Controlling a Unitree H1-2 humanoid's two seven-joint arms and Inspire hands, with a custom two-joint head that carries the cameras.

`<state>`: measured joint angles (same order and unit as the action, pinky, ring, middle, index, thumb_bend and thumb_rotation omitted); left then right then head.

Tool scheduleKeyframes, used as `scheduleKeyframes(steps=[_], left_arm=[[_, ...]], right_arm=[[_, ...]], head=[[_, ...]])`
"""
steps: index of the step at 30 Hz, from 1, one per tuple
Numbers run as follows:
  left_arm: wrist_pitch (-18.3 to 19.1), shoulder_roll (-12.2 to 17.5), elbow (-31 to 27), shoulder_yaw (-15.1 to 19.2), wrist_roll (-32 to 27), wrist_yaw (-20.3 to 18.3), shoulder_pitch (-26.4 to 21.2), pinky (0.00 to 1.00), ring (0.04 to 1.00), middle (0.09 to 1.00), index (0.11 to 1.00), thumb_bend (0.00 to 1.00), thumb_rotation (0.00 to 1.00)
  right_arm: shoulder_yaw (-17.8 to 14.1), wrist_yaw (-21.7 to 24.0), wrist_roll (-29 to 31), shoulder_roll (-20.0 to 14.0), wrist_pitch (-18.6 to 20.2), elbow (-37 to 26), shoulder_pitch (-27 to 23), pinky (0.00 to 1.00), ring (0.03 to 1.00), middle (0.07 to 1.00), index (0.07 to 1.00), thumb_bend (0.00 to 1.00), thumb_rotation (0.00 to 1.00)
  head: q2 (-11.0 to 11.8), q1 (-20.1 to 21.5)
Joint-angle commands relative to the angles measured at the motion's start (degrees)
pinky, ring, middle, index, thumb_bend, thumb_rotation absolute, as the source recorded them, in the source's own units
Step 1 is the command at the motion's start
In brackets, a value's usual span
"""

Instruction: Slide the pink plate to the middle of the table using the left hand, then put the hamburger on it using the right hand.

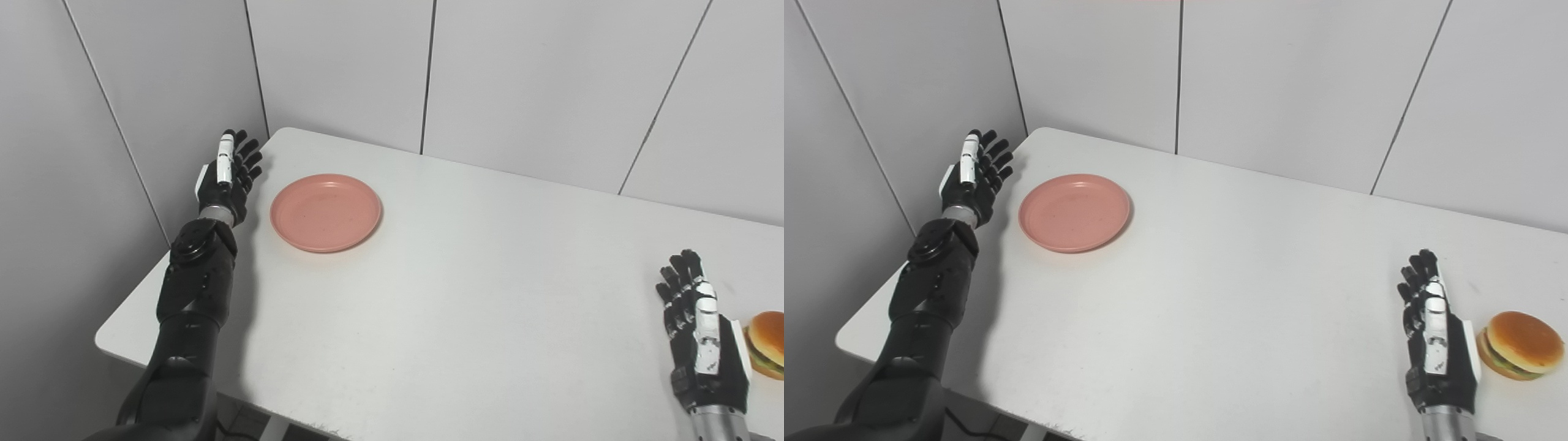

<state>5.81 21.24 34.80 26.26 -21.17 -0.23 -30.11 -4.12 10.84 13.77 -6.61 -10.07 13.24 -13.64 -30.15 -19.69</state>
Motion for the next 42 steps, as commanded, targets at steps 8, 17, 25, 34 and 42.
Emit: scheduleKeyframes(steps=[8,17,25,34,42], left_arm=[[-4.0,2.5,2.9,-0.3,-0.8,-3.4,-2.2,0.92,0.910,0.906,0.890,0.36,1.00],[-4.4,1.0,3.5,-0.7,-1.1,-4.6,-0.7,0.92,0.904,0.899,0.889,0.36,1.00],[-3.0,-1.6,2.0,-2.4,-1.1,-4.5,0.4,0.90,0.892,0.890,0.884,0.36,1.00],[-2.7,-4.1,1.1,-4.7,-1.3,-5.1,0.8,0.91,0.894,0.893,0.887,0.37,1.00],[-1.9,-7.1,0.5,-4.7,-2.4,-4.9,1.1,0.91,0.882,0.879,0.877,0.37,1.00]], right_arm=[[0.0,0.3,0.4,0.6,0.6,0.9,3.1,1.00,0.978,0.973,0.970,0.19,1.00],[-0.1,0.8,0.7,0.6,-0.6,1.9,2.8,1.00,0.982,0.974,0.972,0.20,1.00],[0.3,0.8,0.1,0.7,-0.8,1.6,3.0,1.00,0.981,0.973,0.968,0.21,1.00],[0.6,0.4,-0.8,0.9,-1.4,1.5,3.1,1.00,0.977,0.968,0.964,0.19,1.00],[0.9,0.0,-1.3,1.0,-0.3,0.4,3.3,1.00,0.977,0.964,0.964,0.21,1.00]], head=[[0.0,0.2],[0.0,0.5],[-0.3,1.0],[-0.8,1.7],[-1.2,2.3]])
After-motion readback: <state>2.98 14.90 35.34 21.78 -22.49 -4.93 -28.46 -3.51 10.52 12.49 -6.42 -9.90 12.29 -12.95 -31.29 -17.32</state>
